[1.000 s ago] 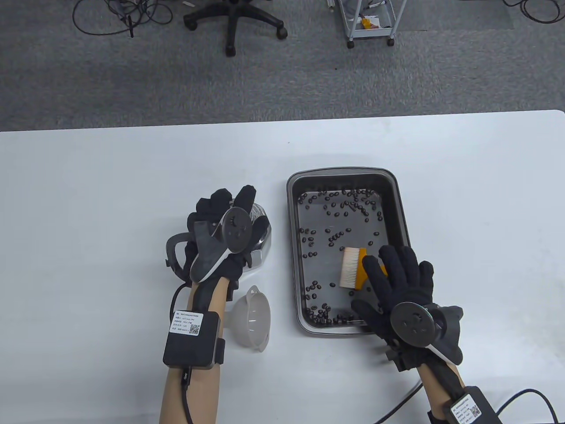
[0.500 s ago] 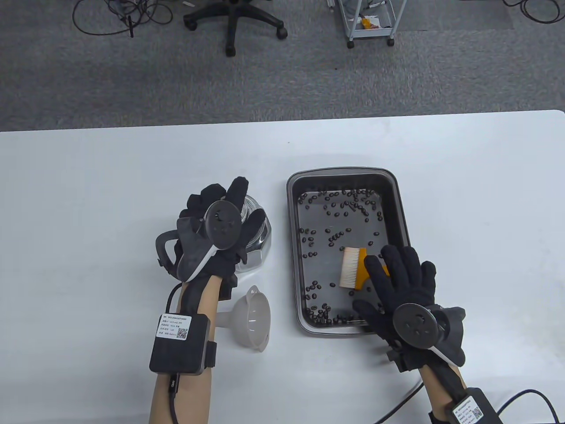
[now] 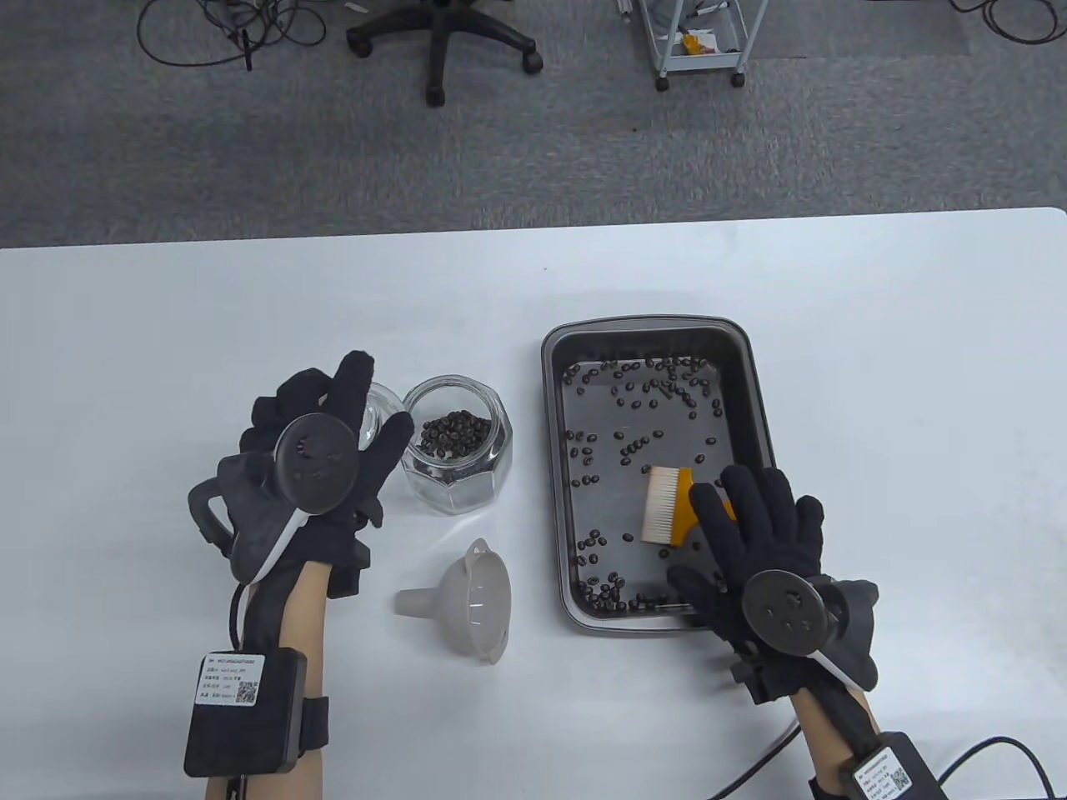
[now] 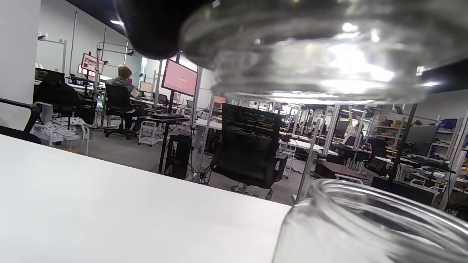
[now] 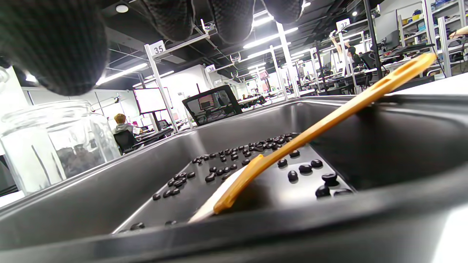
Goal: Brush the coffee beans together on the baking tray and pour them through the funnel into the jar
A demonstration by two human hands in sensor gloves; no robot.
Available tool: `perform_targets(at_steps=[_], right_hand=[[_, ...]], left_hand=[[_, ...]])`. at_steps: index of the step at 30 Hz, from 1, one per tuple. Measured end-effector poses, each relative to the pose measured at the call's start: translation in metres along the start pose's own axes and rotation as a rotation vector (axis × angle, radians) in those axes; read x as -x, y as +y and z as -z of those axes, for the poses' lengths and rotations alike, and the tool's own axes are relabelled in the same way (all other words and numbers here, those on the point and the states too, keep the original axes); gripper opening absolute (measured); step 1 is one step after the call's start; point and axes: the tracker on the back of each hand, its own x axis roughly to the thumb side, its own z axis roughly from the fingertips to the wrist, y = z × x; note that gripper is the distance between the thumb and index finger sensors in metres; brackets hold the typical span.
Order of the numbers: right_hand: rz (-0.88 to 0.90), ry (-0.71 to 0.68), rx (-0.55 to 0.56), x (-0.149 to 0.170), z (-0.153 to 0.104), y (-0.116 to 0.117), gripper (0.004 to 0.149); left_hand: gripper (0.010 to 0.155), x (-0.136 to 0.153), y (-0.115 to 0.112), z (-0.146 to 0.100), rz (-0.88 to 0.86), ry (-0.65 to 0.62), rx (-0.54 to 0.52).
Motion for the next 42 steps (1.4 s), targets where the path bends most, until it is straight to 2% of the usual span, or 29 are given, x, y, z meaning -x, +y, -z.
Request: perform_targets(at_steps=[8, 21, 31, 42], right_hand=[[0.002, 0.015, -0.007, 0.002, -0.001, 0.001, 0.081], [-0.014, 0.021, -0.03, 0.001, 0.0, 0.004, 0.08], [-0.019, 0.029, -0.042, 0.001, 0.002, 0.006, 0.08], [-0.021, 0.04, -0.063, 0.002, 0.004, 0.008, 0.08]], left_hand=[[0.077, 0.03, -0.017, -0.011, 0.006, 0.034, 0.018], [0.078, 0.073, -0.068, -0.025, -0.014, 0.096, 0.1], [0.077, 0.091, -0.111, -0.031, -0.012, 0.132, 0.178], [0.08, 0.101, -0.135, -0.035, -0.002, 0.157, 0.232]])
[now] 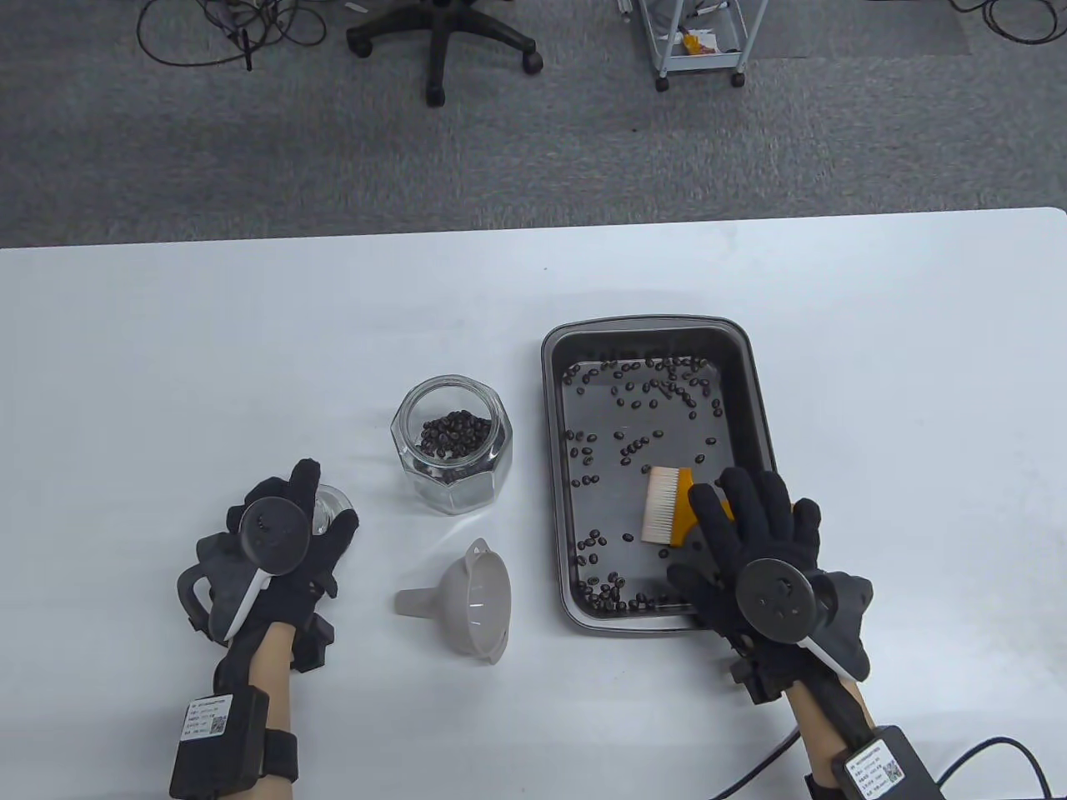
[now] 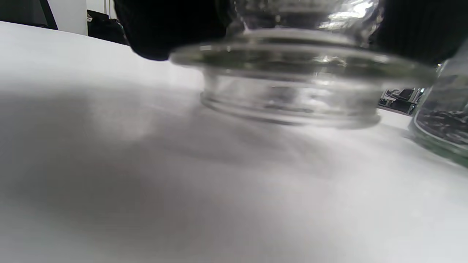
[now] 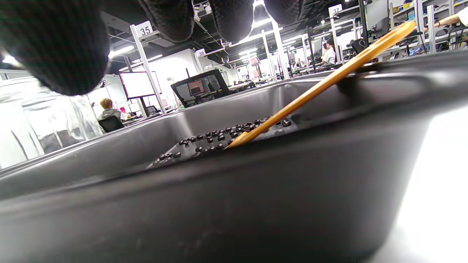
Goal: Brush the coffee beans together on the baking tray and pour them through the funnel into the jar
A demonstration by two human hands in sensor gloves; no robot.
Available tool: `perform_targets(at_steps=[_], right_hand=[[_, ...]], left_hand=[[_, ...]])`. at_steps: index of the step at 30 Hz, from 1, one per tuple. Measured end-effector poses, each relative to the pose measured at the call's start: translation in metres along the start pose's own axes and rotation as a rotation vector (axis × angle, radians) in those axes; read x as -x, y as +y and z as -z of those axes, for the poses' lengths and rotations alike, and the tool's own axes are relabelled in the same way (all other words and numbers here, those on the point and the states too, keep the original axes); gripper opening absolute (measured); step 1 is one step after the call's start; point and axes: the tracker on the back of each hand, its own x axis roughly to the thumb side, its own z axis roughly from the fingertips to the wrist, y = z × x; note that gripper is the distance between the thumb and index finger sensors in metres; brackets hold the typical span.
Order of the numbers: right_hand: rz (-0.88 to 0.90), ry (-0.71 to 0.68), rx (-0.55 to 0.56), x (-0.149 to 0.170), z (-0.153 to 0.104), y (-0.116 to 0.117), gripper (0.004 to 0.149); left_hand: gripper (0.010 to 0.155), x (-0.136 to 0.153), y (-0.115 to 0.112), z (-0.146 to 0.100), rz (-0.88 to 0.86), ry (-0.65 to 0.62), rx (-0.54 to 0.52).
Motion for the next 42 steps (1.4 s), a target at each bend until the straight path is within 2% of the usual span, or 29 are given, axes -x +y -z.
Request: perform_targets(at_steps=[17, 23, 29, 32, 37, 42], right_hand=[[-0.015, 0.005, -0.032, 0.002, 0.0, 0.003, 0.079], [-0.009, 0.003, -0.03, 0.001, 0.0, 0.002, 0.08], [-0.007, -0.002, -0.03, 0.002, 0.0, 0.003, 0.079], [-0.004, -0.001, -0.035, 0.002, 0.0, 0.004, 0.079], [-0.003, 0.001, -0.042, 0.003, -0.002, 0.004, 0.079], [0.008, -0.008, -0.04, 0.003, -0.003, 0.003, 0.079]], left_hand=[[0.083, 0.001, -0.008, -0.002, 0.052, 0.011, -0.001], [0.085, 0.0, 0.005, -0.009, -0.026, 0.01, -0.011], [0.082, -0.019, 0.04, -0.031, -0.09, -0.139, -0.058], [0.082, -0.034, 0.053, -0.044, -0.106, -0.228, -0.031], [0.082, -0.056, 0.06, -0.064, -0.106, -0.364, 0.036], [0.082, -0.073, 0.054, -0.079, -0.067, -0.483, 0.151]])
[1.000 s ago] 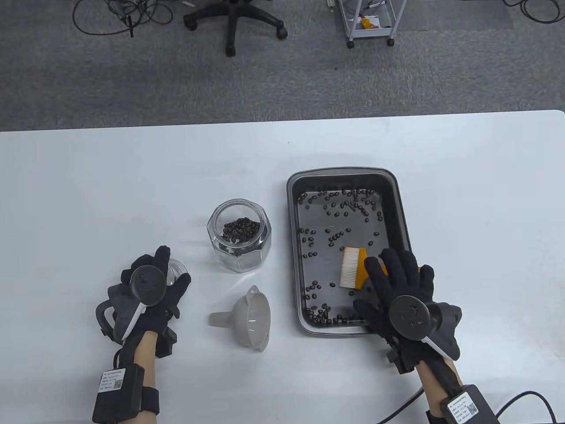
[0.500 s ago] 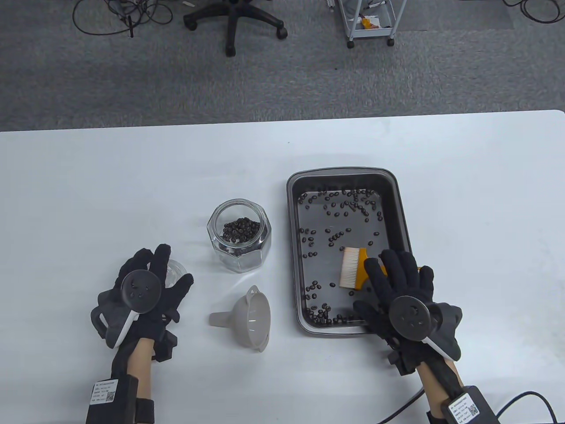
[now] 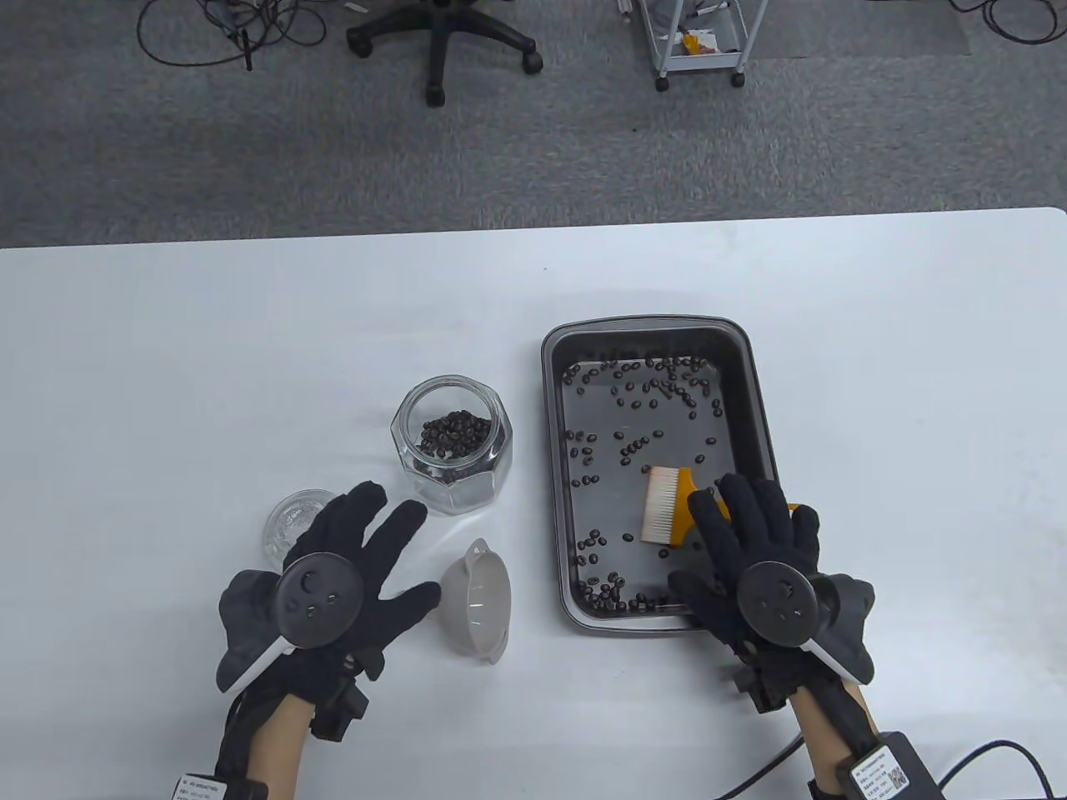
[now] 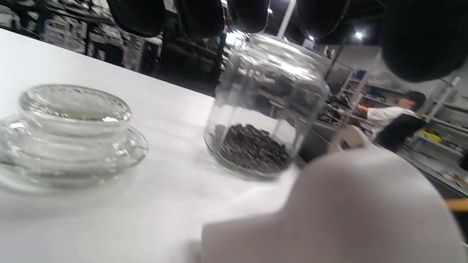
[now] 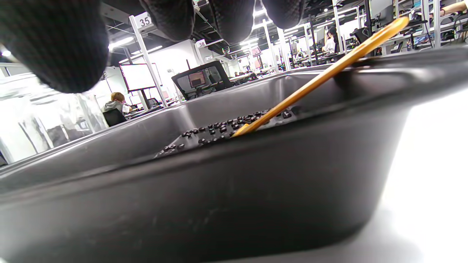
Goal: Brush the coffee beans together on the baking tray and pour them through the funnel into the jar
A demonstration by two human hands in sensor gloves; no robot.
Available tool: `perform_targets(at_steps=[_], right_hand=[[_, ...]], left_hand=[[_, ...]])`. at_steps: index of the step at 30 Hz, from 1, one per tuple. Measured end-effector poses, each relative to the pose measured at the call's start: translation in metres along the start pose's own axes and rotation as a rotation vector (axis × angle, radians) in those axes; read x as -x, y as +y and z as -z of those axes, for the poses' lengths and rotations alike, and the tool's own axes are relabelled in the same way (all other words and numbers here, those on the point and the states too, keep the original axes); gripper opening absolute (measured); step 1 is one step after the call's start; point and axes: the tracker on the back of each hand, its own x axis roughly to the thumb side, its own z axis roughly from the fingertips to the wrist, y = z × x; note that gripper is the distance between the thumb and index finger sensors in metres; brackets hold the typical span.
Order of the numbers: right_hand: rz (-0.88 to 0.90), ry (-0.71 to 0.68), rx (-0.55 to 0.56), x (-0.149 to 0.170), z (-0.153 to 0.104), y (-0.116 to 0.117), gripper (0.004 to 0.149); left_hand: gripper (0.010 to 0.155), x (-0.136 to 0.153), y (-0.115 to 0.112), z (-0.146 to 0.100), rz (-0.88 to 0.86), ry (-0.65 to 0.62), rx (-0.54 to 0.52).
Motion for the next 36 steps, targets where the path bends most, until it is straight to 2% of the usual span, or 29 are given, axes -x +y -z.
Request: perform_targets(at_steps=[6, 12, 19, 26, 28, 36], right_hand=[[0.006, -0.005, -0.012, 0.001, 0.0, 0.001, 0.079], [0.036, -0.005, -0.029, 0.002, 0.0, 0.002, 0.079], [0.03, -0.015, -0.02, 0.001, -0.001, 0.001, 0.079], [0.027, -0.019, -0.023, 0.001, -0.001, 0.001, 0.08], [0.029, -0.017, -0.026, 0.002, -0.001, 0.002, 0.079], [0.022, -0.022, -0.034, 0.001, -0.002, 0.002, 0.08]], left_hand=[[0.083, -0.013, -0.015, -0.002, 0.03, -0.073, 0.094], [0.084, -0.019, -0.032, 0.001, 0.117, -0.085, 0.244], [0.084, -0.026, -0.05, 0.006, 0.188, -0.105, 0.291], [0.08, -0.026, -0.057, 0.012, 0.158, -0.107, 0.256], [0.077, -0.026, -0.056, 0.012, 0.161, -0.112, 0.217], [0.061, -0.028, -0.048, 0.013, 0.206, -0.121, 0.136]])
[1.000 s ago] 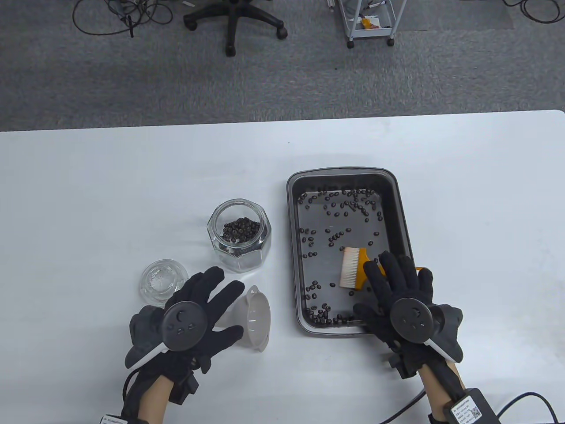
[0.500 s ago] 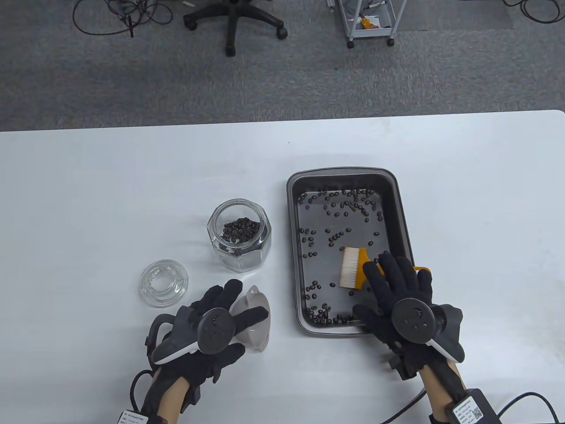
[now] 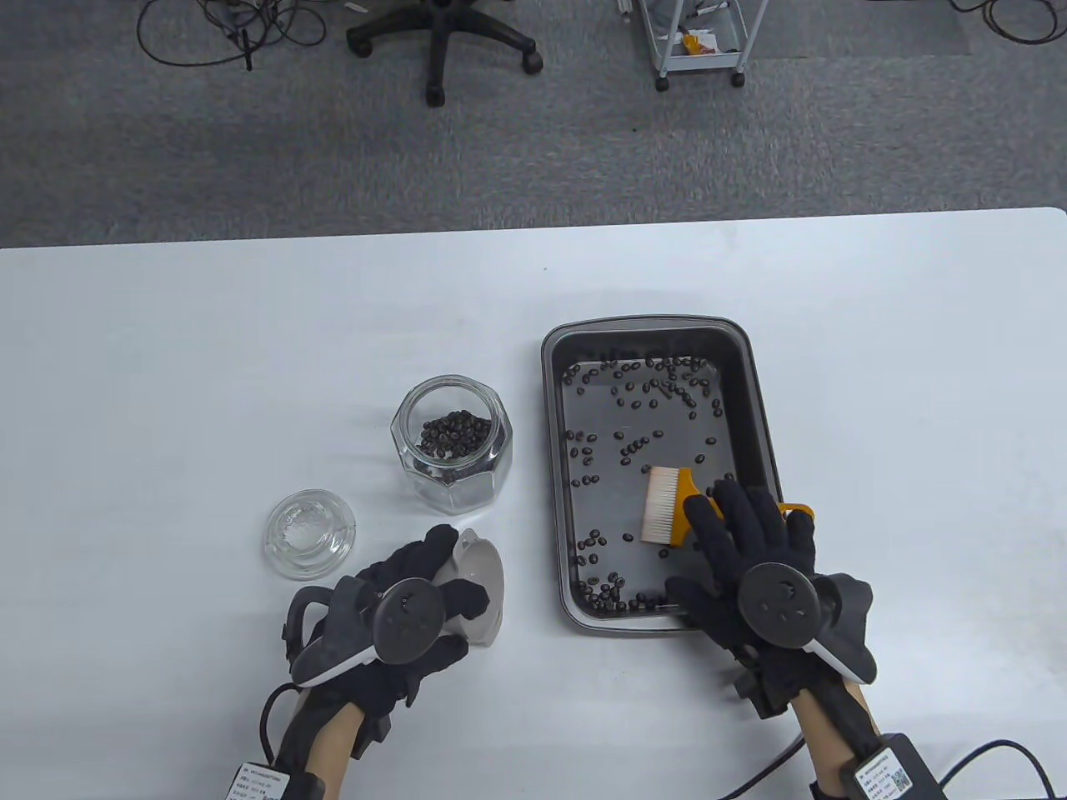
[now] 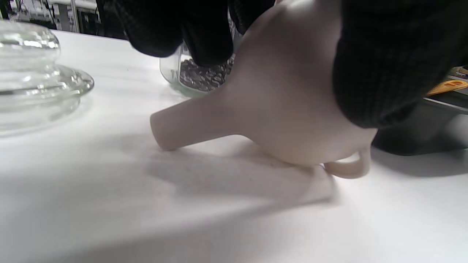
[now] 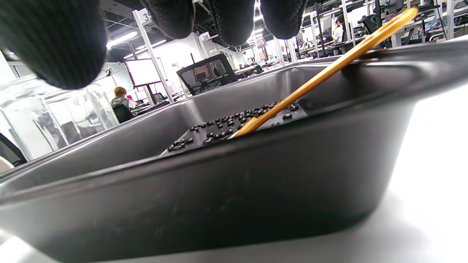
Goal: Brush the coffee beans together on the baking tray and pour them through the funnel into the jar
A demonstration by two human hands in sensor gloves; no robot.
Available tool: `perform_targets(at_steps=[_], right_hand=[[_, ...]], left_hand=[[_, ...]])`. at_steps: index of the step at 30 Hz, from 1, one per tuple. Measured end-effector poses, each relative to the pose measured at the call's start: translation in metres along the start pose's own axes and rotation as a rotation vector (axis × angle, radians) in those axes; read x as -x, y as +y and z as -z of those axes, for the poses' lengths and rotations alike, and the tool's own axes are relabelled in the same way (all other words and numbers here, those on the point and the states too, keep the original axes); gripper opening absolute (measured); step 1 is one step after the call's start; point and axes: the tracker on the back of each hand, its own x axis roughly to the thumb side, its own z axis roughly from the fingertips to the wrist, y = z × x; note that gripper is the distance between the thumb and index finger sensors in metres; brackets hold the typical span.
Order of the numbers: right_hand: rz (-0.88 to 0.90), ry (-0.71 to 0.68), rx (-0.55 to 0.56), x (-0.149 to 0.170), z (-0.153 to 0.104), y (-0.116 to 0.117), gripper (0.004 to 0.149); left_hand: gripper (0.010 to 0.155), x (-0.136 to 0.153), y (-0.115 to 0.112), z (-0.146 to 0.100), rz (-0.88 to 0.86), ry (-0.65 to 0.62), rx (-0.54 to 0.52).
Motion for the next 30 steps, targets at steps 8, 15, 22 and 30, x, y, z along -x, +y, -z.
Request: perform_targets(at_steps=[8, 15, 22, 30], right_hand=[[-0.003, 0.0, -0.005, 0.0, 0.0, 0.001, 0.08], [-0.003, 0.002, -0.005, 0.0, 0.0, 0.001, 0.08], [-0.005, 0.0, -0.012, 0.0, 0.001, 0.003, 0.08], [-0.003, 0.006, -0.014, 0.0, 0.001, 0.003, 0.079]], left_hand=[[0.051, 0.001, 0.012, -0.012, 0.036, -0.012, -0.047], [0.051, 0.013, 0.022, -0.026, -0.012, 0.009, -0.096], [0.053, 0.027, 0.054, -0.044, -0.139, 0.034, -0.253], [0.053, 0.038, 0.09, -0.057, -0.217, 0.052, -0.363]])
